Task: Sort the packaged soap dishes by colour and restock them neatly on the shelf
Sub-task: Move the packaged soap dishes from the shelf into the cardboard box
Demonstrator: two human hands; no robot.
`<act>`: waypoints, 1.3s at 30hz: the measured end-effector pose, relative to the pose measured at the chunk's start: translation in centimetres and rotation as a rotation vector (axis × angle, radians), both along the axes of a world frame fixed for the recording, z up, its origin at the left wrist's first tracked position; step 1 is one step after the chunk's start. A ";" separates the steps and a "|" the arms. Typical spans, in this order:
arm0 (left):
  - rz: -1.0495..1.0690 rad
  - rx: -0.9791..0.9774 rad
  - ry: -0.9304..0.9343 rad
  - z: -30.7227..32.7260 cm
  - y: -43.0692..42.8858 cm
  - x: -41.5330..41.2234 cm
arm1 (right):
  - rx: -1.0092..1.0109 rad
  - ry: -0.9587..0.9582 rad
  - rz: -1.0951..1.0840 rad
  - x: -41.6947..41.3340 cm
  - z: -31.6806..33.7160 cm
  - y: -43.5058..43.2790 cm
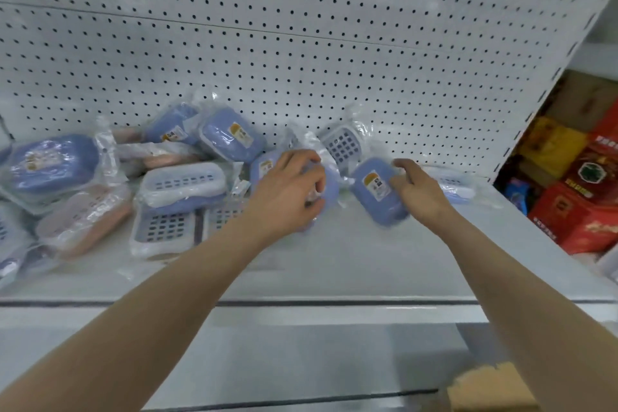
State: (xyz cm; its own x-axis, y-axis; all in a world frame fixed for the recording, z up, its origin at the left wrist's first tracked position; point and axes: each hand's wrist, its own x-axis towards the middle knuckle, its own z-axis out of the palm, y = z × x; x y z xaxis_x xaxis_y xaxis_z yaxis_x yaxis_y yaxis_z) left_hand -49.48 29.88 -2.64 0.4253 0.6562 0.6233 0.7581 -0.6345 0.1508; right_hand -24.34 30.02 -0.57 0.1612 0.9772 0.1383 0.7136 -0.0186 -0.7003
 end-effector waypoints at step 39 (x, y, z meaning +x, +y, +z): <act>0.389 -0.193 0.110 -5.2 -10.9 1.9 | 0.225 -0.688 0.044 3.5 -7.3 -6.1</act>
